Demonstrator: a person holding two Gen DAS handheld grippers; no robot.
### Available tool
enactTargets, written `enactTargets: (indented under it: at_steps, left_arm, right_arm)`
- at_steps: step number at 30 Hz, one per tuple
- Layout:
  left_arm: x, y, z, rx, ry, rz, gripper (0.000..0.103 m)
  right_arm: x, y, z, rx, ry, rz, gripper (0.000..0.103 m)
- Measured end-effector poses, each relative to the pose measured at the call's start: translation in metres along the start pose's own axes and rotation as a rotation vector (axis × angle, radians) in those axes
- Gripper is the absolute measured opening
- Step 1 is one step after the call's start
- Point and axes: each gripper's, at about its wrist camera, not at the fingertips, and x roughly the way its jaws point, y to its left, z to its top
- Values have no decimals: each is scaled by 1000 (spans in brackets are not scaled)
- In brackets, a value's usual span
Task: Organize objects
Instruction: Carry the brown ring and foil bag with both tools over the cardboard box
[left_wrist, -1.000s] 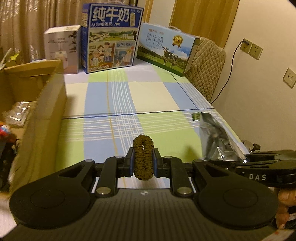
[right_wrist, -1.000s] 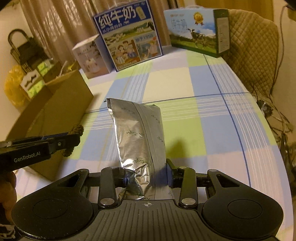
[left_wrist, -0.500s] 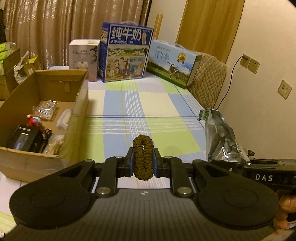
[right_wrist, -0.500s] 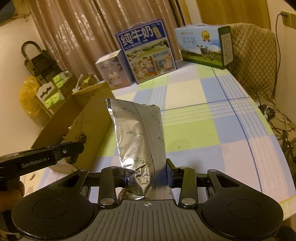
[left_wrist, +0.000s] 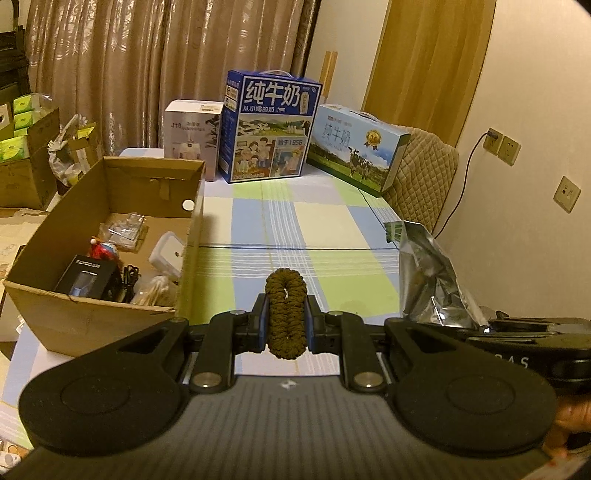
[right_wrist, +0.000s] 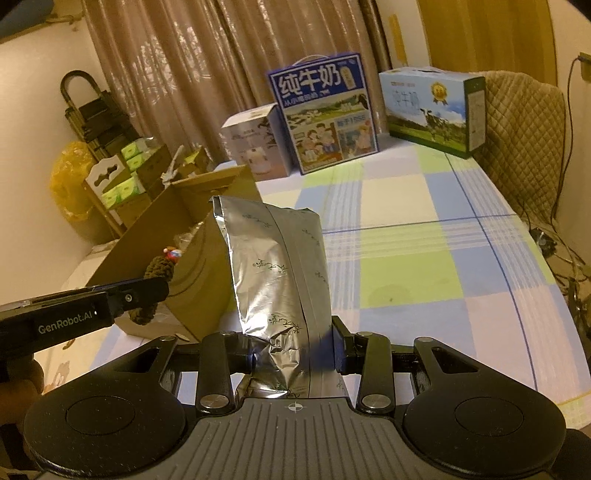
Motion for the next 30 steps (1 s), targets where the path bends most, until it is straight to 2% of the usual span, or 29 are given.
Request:
enactTargets:
  at_steps: [18, 30]
  left_arm:
    - [-26, 29, 2, -17, -25, 37, 15]
    - [-38, 53, 15, -8, -35, 80, 15]
  right_arm:
    - [8, 30, 3, -32, 8, 48, 34]
    - [18, 52, 13, -43, 9, 95, 34]
